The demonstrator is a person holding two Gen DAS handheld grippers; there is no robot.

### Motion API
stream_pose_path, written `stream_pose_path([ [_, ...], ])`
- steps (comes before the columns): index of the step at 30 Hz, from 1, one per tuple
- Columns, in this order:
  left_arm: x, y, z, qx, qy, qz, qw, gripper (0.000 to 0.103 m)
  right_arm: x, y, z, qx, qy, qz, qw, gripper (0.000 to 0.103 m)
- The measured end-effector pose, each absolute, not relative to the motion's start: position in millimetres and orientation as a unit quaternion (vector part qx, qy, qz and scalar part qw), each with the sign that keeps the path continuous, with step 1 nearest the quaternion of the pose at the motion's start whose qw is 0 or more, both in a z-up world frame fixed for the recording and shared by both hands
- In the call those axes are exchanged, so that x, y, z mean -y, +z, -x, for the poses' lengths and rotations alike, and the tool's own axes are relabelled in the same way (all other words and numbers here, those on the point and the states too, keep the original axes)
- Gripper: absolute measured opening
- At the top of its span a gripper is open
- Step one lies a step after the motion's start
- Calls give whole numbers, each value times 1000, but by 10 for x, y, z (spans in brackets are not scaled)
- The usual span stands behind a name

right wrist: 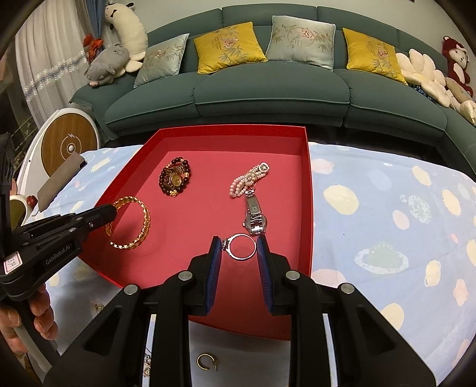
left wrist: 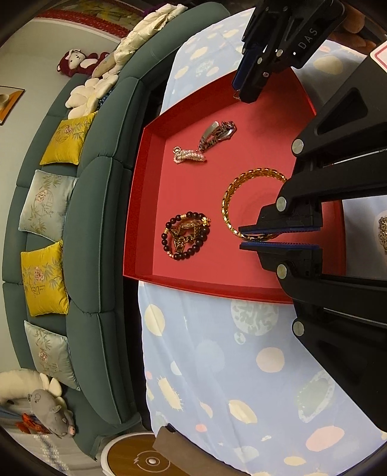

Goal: Organize jewelry
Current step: 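Carry the bangle and ring over the red box with both tools, then open both tools to drop the bangle and ring into the box, then move both open tools back over the earrings on the bedspread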

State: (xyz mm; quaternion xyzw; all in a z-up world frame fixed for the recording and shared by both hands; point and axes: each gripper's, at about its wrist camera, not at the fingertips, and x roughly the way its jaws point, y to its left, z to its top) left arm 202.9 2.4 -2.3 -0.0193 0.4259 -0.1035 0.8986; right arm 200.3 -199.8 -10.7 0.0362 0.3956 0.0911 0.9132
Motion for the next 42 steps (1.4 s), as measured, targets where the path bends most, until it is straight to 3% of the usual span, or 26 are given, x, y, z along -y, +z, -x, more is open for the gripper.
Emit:
stream_pose_path([
  [6, -131, 85, -1964, -404, -86, 32, 910, 24, 2046, 19, -1946, -379, 80, -35, 921, 35],
  [13, -482, 447, -1692, -379, -67, 77, 920, 29, 2192, 454, -1595, -327, 93, -53, 939, 40],
  [19, -725, 563, -1361, -379, -51, 95, 919, 30, 2293, 485, -1216, -328, 106, -53, 937, 40],
  [24, -680, 496, -1130, -391, -56, 83, 915, 30, 2302, 391, -900, -337, 120, -81, 930, 40],
  [29, -639, 341, -846, -405, -65, 74, 909, 36, 2160, 204, -738, -357, 121, -42, 925, 40],
  [38, -489, -25, -782, -444, -73, 40, 892, 37, 1859, -72, -617, -396, 154, -29, 905, 40],
  [42, -458, -88, -811, -449, -78, 41, 889, 49, 1763, -167, -679, -410, 161, -29, 897, 40],
])
